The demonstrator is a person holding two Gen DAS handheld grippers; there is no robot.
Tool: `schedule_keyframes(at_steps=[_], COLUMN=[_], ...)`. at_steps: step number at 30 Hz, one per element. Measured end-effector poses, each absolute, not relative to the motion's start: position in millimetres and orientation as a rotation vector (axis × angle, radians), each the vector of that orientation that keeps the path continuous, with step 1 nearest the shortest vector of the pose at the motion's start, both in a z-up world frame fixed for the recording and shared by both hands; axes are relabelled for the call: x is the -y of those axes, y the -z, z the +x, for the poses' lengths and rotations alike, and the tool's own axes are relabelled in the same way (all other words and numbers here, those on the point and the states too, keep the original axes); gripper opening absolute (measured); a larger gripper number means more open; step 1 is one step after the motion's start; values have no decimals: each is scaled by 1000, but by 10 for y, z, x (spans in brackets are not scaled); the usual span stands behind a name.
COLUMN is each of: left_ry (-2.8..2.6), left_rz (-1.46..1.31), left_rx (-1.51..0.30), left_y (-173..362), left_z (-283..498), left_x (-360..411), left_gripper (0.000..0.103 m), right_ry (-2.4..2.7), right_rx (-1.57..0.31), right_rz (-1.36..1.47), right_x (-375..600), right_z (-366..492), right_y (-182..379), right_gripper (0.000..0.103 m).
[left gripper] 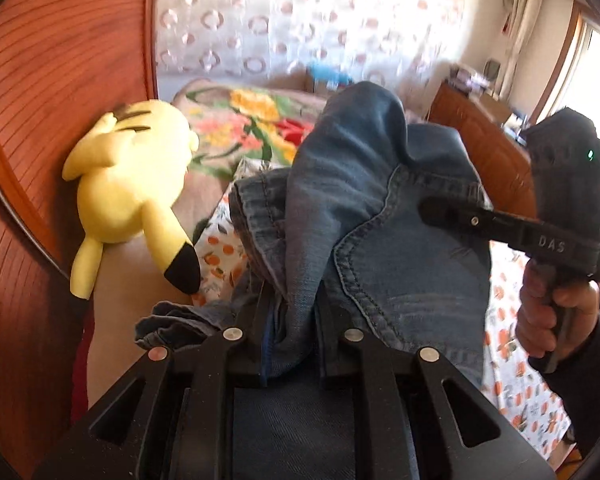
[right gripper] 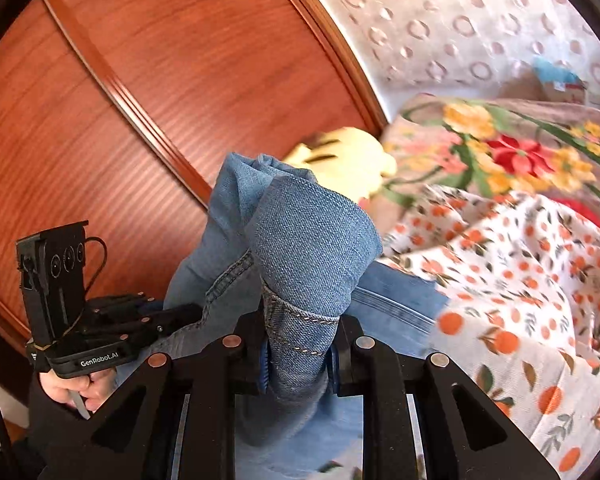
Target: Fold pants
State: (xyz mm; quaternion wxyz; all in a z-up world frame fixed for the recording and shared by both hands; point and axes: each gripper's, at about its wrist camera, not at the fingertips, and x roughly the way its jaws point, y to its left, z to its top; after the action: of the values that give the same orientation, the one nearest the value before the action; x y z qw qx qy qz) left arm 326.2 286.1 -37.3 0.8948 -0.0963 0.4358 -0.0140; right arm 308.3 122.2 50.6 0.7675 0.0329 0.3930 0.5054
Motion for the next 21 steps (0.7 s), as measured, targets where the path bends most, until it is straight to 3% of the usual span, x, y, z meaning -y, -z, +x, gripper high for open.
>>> schedule_keyframes(at_steps=[3, 5, 8, 12, 21], left_ry=[16, 20, 11, 10, -87], left_rz=[-195, -208, -198, -197, -256], left_rx=[-898, -884, -848, -766, -731], left_y=[385, 342, 227, 46, 361], left_z=[3278, 3260, 3162, 2883, 2156], left_x=[-2879, -2902, -2917, -2949, -3213], left_gripper=[20, 21, 30, 50, 51], right_ry=[-1080, -1074, -1044, -1038, -1019], right_rx=[-884, -888, -866, -838, -835], right_rz=[62, 72, 34, 19, 15], right_x=[-1426, -1563, -1520, -1382, -1258], right_z=[3190, 3271, 3174, 2961, 2784], right_y=[-475, -505, -567, -714, -705], right_gripper=[27, 38, 45, 49, 49])
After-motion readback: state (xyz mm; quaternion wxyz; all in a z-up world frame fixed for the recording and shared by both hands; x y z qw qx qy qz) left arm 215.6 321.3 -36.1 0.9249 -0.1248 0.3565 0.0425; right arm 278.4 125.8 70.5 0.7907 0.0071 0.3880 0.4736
